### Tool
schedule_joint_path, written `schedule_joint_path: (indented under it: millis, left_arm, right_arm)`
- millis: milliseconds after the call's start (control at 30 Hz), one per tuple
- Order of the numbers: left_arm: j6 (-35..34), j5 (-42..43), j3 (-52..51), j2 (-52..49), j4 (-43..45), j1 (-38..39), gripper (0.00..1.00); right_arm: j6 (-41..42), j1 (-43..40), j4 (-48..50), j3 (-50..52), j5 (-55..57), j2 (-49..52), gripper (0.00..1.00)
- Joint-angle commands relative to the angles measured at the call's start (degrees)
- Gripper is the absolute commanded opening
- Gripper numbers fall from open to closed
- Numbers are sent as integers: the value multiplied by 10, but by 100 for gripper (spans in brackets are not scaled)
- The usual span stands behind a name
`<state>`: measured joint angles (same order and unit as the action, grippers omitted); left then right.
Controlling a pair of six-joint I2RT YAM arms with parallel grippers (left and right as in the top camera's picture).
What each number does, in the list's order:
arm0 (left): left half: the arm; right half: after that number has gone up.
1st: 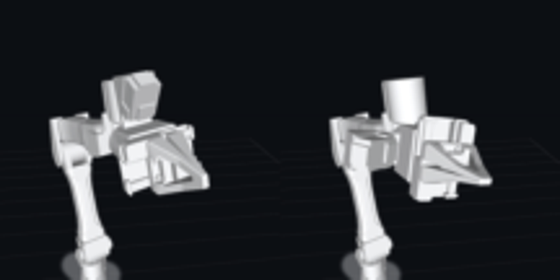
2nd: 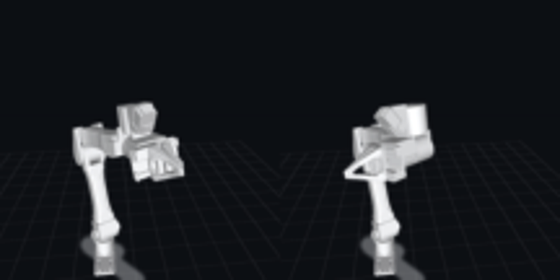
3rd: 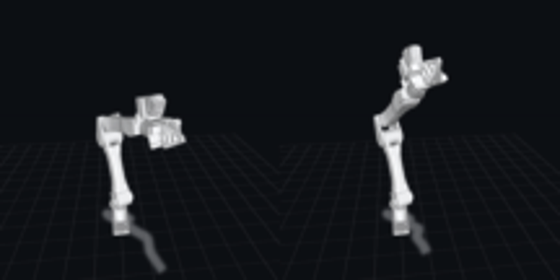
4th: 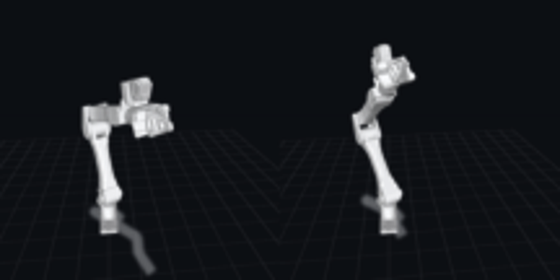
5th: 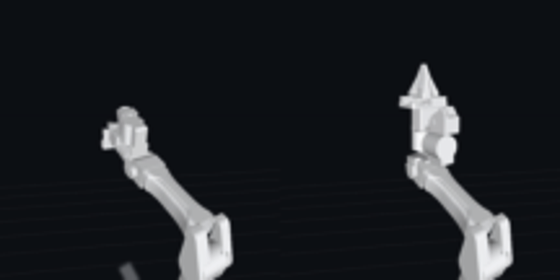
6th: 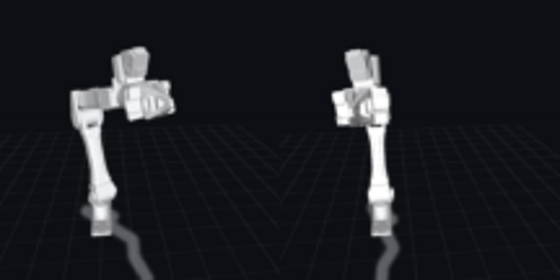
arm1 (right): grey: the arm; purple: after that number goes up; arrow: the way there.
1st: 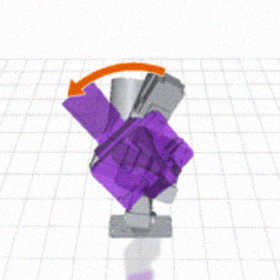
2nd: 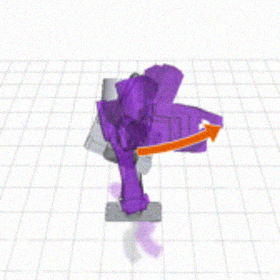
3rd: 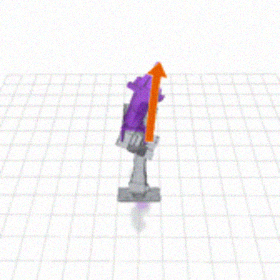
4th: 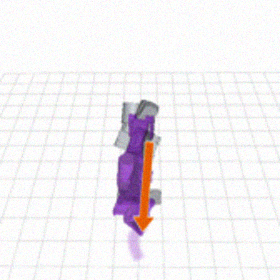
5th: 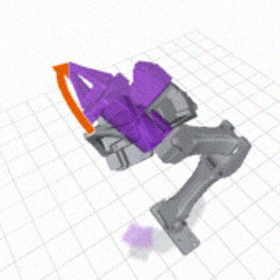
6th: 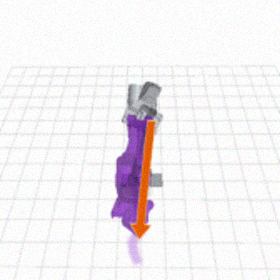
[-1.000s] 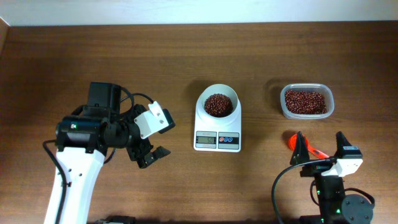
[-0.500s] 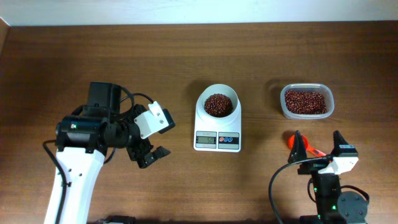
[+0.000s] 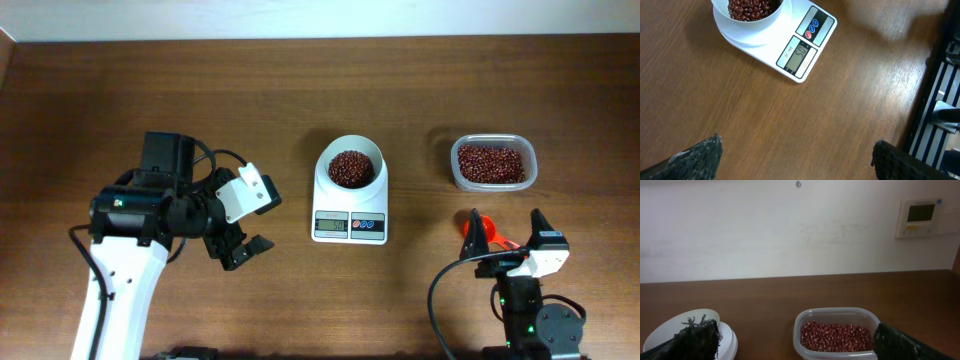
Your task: Scoop and weigh 50g on scale
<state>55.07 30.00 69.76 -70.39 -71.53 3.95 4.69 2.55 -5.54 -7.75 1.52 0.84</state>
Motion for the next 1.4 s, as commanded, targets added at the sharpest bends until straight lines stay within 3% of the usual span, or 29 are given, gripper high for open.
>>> schedule_joint_path:
  millis: [0,967,1367]
  left_arm:
    - [-3,2,7,1,-1,-3,99]
    - [-3,2,7,1,-1,-3,99]
    - [-3,2,7,1,-1,-3,99]
  right_arm:
    - [0,-3,20,19,4,-7,99]
    - [0,-3,89,71,3,-7,99]
    - [0,-3,36,74,2,-7,99]
